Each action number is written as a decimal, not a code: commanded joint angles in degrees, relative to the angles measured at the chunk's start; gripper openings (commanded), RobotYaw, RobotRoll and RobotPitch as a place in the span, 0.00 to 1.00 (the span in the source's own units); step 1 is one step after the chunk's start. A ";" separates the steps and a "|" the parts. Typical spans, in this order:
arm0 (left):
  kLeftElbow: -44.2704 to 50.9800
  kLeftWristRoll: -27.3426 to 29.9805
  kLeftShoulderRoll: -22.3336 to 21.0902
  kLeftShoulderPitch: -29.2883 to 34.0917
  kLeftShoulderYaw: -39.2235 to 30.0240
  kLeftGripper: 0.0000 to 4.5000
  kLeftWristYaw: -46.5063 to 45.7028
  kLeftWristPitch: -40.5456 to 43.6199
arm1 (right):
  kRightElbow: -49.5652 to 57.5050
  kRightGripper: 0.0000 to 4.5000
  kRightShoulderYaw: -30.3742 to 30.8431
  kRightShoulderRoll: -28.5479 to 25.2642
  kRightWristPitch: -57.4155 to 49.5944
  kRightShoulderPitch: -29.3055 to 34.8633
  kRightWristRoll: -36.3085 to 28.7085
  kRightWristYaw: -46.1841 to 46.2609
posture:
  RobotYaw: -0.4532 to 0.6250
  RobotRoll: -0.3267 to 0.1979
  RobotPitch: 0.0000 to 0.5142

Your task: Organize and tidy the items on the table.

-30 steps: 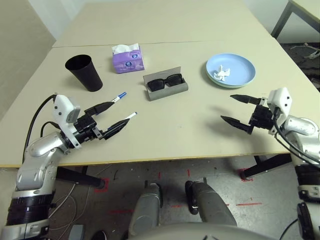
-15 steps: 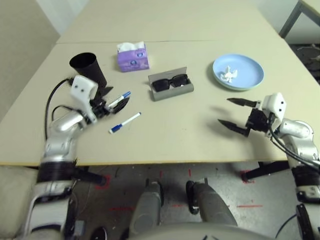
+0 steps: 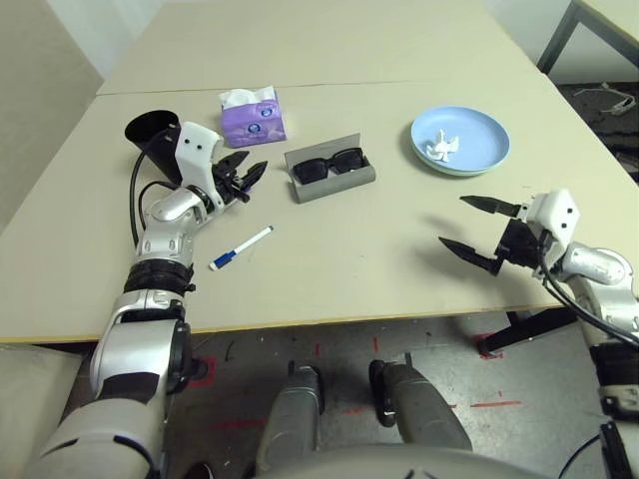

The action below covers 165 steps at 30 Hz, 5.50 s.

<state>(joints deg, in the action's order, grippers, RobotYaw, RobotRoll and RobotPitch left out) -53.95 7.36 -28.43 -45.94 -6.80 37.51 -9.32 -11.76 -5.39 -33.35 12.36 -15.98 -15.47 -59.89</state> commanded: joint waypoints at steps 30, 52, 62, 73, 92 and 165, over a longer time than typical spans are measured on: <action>-14.40 -7.85 5.37 -6.41 4.43 0.00 3.04 -8.53 | 8.69 1.00 -0.81 -1.79 -5.94 3.20 -7.36 -1.55 | 0.21 0.62 0.32; 0.32 -3.88 -0.91 -0.22 4.51 0.00 16.21 -6.46 | 7.25 1.00 0.72 -1.15 -6.16 1.82 -7.00 -2.02 | 0.25 0.62 0.33; 43.18 3.32 -13.37 13.42 4.66 0.27 21.03 27.23 | 5.78 1.00 2.28 -0.22 -5.50 1.37 -6.91 -4.06 | 0.28 0.62 0.36; 63.61 3.83 -30.48 23.83 10.75 0.99 27.31 49.42 | 5.15 1.00 3.65 1.49 -4.90 0.48 -6.21 -4.33 | 0.29 0.62 0.37; 51.90 -5.46 -26.52 22.81 17.95 0.99 22.14 41.90 | 8.54 1.00 3.39 0.77 -6.35 0.28 -6.76 -3.96 | 0.26 0.62 0.36; 14.25 0.93 -13.29 4.98 -13.80 0.00 -11.33 -2.55 | 12.26 1.00 4.17 3.68 -15.92 -0.67 -10.33 -3.86 | 0.32 0.62 0.38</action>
<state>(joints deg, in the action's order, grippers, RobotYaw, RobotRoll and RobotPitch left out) -36.17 9.17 -40.42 -39.82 -21.06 25.47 -8.82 -0.47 -1.30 -29.28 -2.91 -17.55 -25.68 -63.74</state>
